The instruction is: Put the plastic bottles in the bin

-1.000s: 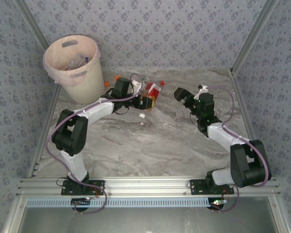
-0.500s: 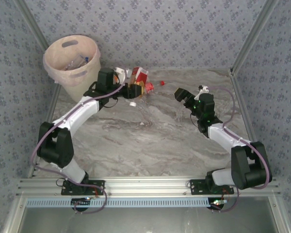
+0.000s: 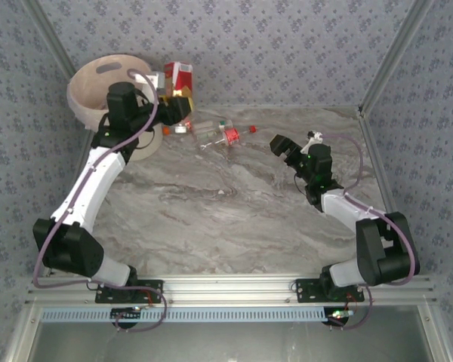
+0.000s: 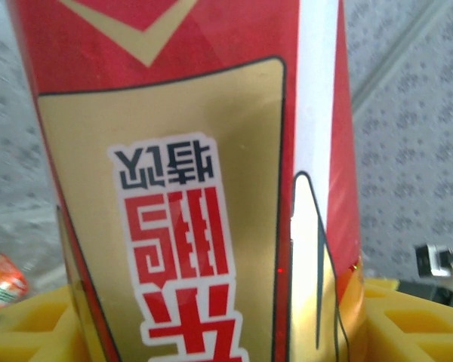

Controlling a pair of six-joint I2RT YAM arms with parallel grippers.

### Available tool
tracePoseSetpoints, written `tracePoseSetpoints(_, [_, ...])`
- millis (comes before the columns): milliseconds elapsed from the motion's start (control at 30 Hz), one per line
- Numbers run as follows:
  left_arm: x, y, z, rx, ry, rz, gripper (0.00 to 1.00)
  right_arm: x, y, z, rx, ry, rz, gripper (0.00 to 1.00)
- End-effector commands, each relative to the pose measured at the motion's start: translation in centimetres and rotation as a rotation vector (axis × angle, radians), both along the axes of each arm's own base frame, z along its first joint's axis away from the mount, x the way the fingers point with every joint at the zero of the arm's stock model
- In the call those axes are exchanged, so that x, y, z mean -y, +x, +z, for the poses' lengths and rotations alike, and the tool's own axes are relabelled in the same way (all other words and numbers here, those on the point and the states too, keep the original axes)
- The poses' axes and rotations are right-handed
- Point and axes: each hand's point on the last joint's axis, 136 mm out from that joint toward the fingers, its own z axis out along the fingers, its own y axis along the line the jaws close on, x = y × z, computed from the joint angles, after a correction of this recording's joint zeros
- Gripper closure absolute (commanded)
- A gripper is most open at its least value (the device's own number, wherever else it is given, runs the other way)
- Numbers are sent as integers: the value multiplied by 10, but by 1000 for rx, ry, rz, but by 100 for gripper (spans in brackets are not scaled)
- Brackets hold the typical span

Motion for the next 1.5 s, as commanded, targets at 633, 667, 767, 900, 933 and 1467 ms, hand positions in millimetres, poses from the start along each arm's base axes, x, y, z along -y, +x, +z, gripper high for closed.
tracePoseSetpoints(633, [-223, 78, 59, 287, 331, 519, 39, -17, 3, 50, 77, 184, 72, 0])
tracePoseSetpoints(667, [-229, 81, 56, 281, 359, 520, 39, -17, 3, 50, 76, 181, 72, 0])
tracePoseSetpoints(767, [-246, 90, 46, 246, 428, 505, 39, -16, 3, 50, 73, 180, 69, 0])
tracePoseSetpoints(900, [-267, 103, 31, 218, 517, 508, 39, -17, 3, 50, 70, 177, 71, 0])
tracePoseSetpoints(933, [-271, 107, 28, 217, 546, 507, 39, -17, 3, 49, 68, 173, 69, 0])
tracePoseSetpoints(1467, [-309, 151, -1, 127, 759, 561, 18, -18, 6, 47, 49, 141, 59, 0])
